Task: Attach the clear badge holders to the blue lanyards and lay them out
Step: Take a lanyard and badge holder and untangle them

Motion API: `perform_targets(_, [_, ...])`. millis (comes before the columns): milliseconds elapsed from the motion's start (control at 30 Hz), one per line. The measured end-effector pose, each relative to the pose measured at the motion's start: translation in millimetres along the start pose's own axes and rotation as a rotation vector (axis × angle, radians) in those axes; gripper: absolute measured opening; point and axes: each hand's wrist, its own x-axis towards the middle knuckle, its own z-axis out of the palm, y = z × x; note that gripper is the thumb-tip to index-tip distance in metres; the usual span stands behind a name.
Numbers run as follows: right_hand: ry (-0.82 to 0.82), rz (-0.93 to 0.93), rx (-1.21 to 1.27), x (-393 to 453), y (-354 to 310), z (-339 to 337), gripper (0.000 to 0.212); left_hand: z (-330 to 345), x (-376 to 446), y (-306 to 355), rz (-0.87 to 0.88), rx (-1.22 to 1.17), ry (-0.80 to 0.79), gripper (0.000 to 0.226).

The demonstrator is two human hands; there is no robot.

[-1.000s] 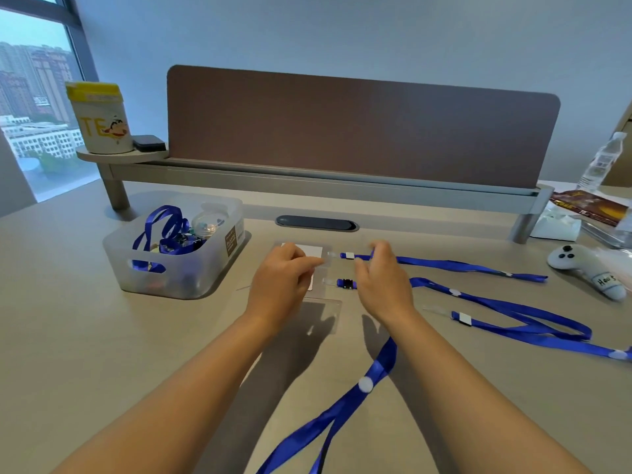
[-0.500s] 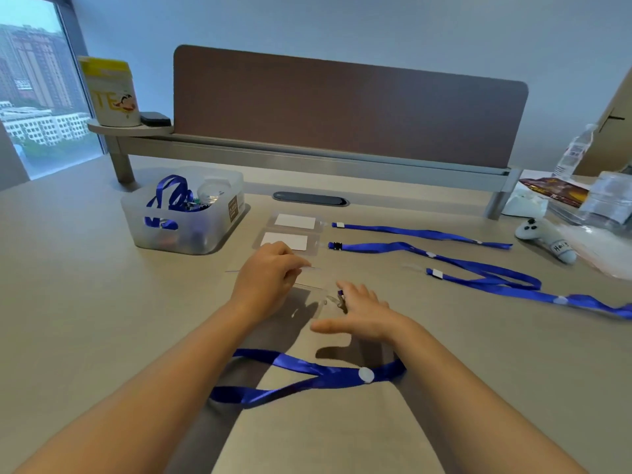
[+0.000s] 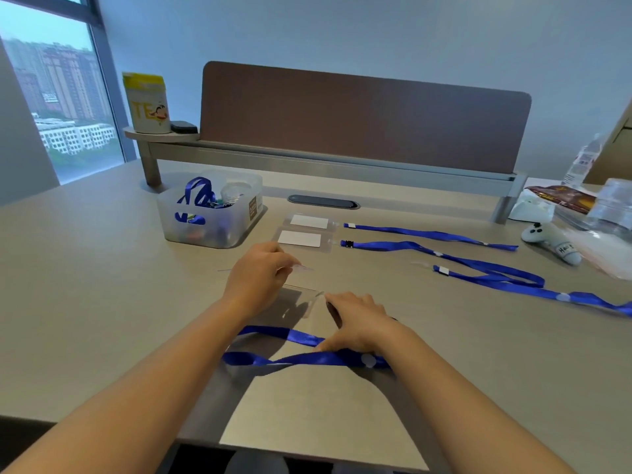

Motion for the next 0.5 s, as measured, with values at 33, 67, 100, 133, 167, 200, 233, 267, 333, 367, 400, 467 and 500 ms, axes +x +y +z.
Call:
perform_targets(33, [0.036, -0.002, 0.024, 2, 0, -2, 0.064, -1, 1, 0, -0.009, -0.002, 0.000, 0.022])
perform_targets(67, [0.071, -0.008, 0.050, 4, 2, -3, 0.057, -1, 2, -1, -0.017, -0.004, 0.001, 0.022])
perform_targets(100, [0.106, -0.013, 0.074, 6, 3, -5, 0.051, -2, 3, -1, -0.024, -0.006, 0.002, 0.022])
perform_targets(133, [0.139, -0.011, 0.096, 8, 4, -7, 0.044, -2, 4, -2, -0.030, -0.009, 0.002, 0.022])
perform_targets(167, [0.165, -0.005, 0.121, 9, 5, -9, 0.038, -3, 5, -2, -0.033, -0.013, 0.000, 0.022])
perform_targets(200, [0.172, 0.005, 0.153, 11, 5, -12, 0.034, -3, 6, -3, -0.034, -0.017, -0.002, 0.022])
perform_targets(233, [0.156, 0.013, 0.189, 12, 5, -13, 0.034, -3, 7, -4, -0.037, -0.018, -0.004, 0.022])
perform_targets(267, [0.121, 0.019, 0.222, 12, 4, -15, 0.037, -3, 8, -5, -0.044, -0.016, -0.003, 0.022])
perform_targets(333, [0.042, 0.022, 0.235, 13, 2, -16, 0.047, -3, 10, -6, -0.064, -0.018, 0.008, 0.022])
perform_targets(367, [0.018, 0.024, 0.197, 14, 1, -15, 0.052, -3, 10, -6, -0.070, -0.027, 0.017, 0.022])
perform_targets(400, [0.013, 0.030, 0.140, 15, 1, -14, 0.057, -3, 11, -6, -0.073, -0.035, 0.022, 0.022])
perform_targets(467, [0.047, 0.042, 0.073, 17, 1, -12, 0.059, -3, 10, -6, -0.073, -0.045, 0.025, 0.022])
perform_targets(500, [0.074, 0.042, 0.076, 18, 2, -11, 0.057, -4, 10, -6, -0.072, -0.045, 0.028, 0.022])
